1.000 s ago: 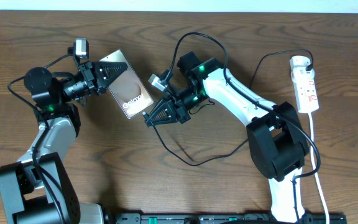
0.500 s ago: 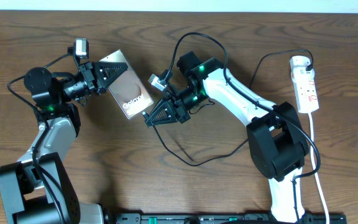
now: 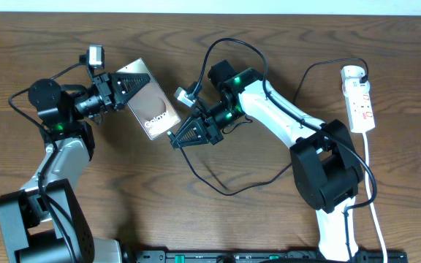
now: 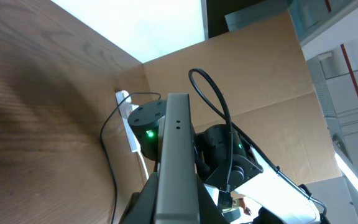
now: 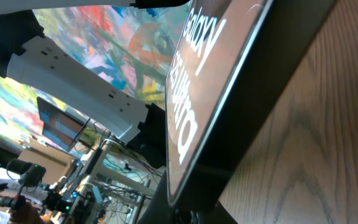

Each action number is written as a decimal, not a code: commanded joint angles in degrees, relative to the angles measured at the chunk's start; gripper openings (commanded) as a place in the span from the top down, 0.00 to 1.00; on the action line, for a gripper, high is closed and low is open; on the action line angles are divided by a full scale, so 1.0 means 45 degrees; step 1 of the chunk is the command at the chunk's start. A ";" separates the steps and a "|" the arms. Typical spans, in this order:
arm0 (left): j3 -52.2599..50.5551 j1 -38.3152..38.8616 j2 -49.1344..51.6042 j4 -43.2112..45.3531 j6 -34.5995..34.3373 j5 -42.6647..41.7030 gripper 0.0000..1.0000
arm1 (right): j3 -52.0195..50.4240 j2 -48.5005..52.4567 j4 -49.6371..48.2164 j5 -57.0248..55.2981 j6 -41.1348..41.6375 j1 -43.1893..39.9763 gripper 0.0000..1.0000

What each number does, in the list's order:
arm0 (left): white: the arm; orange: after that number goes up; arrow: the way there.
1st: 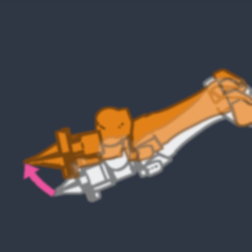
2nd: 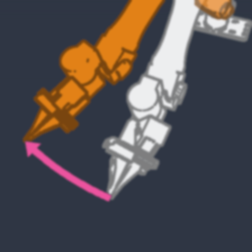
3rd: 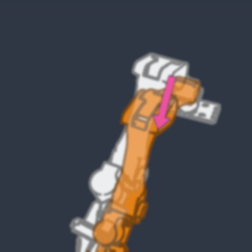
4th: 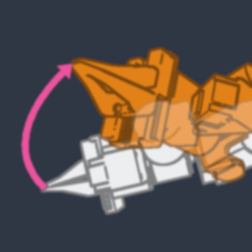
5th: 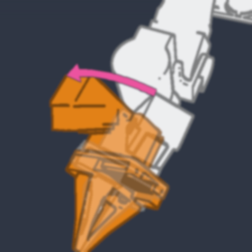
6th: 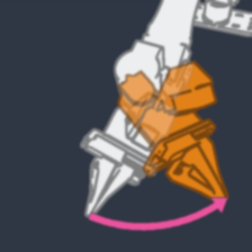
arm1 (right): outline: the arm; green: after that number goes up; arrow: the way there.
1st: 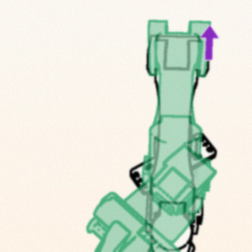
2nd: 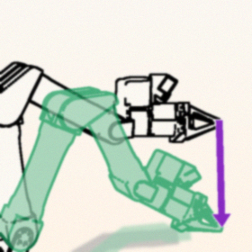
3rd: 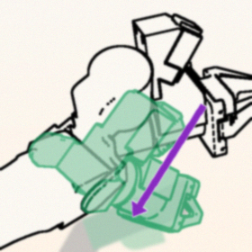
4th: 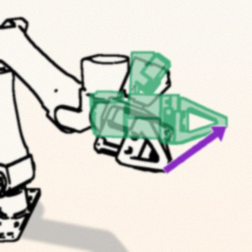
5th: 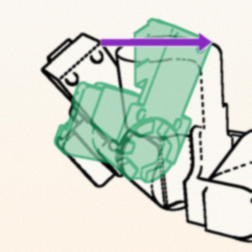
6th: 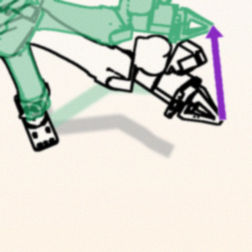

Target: Plug charger to phone and switch on socket

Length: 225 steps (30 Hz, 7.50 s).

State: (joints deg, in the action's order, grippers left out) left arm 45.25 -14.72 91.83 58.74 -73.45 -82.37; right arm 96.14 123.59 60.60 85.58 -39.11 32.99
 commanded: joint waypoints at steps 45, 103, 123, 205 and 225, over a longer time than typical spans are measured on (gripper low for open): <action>0.0219 -0.0452 -0.0189 -0.0471 0.1496 -0.0559 0.93 | -0.0044 -0.0151 -0.0996 -0.0559 0.1545 0.0359 0.99; 0.0160 -0.0151 -0.0189 -0.0515 0.2089 -0.0845 0.93 | -0.0044 -0.0151 -0.1715 -0.0554 0.2205 0.0345 0.99; 0.0160 -0.0151 -0.0189 -0.0515 0.2419 -0.1336 0.93 | -0.0044 -0.0151 -0.1729 -0.0559 0.2205 0.0223 0.99; -0.0340 -0.1112 -0.0189 -0.2851 0.4129 0.1268 0.93 | -0.0044 -0.0151 -0.6329 -0.1919 0.7436 -0.0554 0.01; -0.0403 -0.1151 -0.0189 -1.6878 1.0608 1.1191 0.93 | -0.0044 -0.0151 -0.4231 -0.8665 0.9214 -0.1739 0.01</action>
State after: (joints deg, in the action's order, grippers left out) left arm 43.31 -21.37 91.66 -15.44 -27.92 -40.40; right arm 94.87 123.68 41.23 49.63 1.83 25.41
